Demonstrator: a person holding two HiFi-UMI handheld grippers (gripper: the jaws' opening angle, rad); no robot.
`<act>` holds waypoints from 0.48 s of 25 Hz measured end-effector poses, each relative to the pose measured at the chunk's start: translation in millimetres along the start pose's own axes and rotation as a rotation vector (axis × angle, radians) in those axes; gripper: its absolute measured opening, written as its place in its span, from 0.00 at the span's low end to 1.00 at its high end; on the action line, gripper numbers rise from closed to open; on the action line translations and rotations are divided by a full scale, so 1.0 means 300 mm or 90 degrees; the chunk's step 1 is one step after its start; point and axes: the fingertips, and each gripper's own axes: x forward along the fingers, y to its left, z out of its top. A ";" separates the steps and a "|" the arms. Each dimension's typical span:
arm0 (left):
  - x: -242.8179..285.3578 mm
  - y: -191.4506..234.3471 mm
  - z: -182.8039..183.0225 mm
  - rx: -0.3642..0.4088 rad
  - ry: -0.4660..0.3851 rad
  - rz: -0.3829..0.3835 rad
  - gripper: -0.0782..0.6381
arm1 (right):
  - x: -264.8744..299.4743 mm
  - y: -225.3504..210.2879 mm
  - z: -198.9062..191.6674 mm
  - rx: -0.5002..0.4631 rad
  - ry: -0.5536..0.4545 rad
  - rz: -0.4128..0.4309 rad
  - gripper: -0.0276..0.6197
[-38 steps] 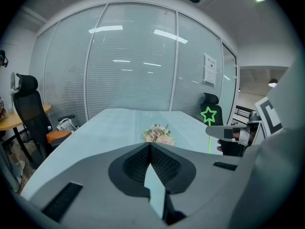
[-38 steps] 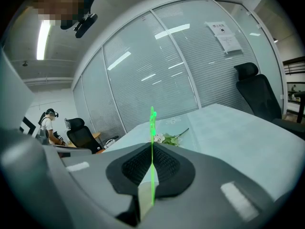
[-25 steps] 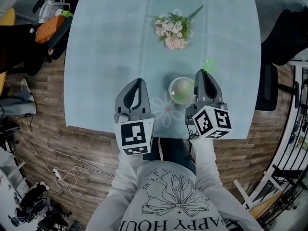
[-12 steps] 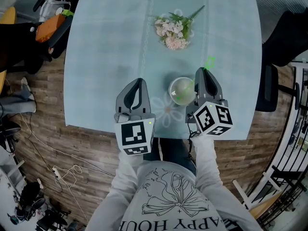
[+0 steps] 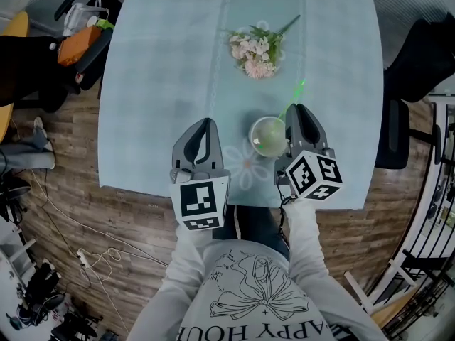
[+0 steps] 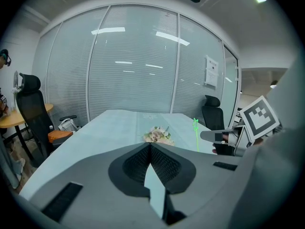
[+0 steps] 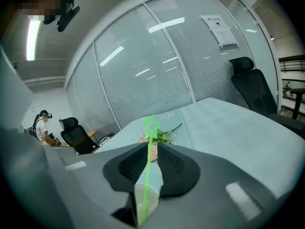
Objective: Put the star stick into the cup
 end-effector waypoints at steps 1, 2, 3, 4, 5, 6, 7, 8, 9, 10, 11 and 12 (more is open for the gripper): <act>-0.006 -0.001 0.009 0.000 -0.004 0.000 0.11 | -0.008 0.005 0.009 -0.002 -0.003 0.000 0.15; -0.011 -0.001 0.019 0.001 -0.008 0.001 0.12 | -0.016 0.012 0.021 -0.005 -0.008 0.001 0.15; -0.018 -0.001 0.031 0.002 -0.013 0.002 0.12 | -0.026 0.020 0.038 -0.009 -0.015 0.002 0.15; -0.025 -0.001 0.045 0.002 -0.018 0.002 0.12 | -0.037 0.030 0.057 -0.013 -0.023 0.005 0.15; -0.033 -0.001 0.059 0.002 -0.024 0.003 0.12 | -0.050 0.042 0.080 -0.018 -0.032 0.008 0.15; -0.043 -0.002 0.076 0.003 -0.032 0.003 0.11 | -0.064 0.055 0.106 -0.024 -0.043 0.011 0.15; -0.053 -0.004 0.096 0.005 -0.040 0.002 0.12 | -0.078 0.068 0.135 -0.031 -0.055 0.014 0.15; -0.063 -0.007 0.120 0.008 -0.051 -0.001 0.11 | -0.094 0.081 0.165 -0.038 -0.067 0.016 0.15; -0.074 -0.011 0.146 0.010 -0.061 -0.003 0.11 | -0.110 0.095 0.197 -0.046 -0.081 0.017 0.15; -0.087 -0.015 0.170 0.011 -0.070 -0.004 0.12 | -0.127 0.108 0.228 -0.054 -0.094 0.018 0.13; -0.099 -0.018 0.193 0.012 -0.078 -0.005 0.11 | -0.145 0.121 0.260 -0.060 -0.107 0.019 0.12; -0.111 -0.021 0.214 0.013 -0.084 -0.004 0.12 | -0.162 0.135 0.291 -0.064 -0.119 0.021 0.11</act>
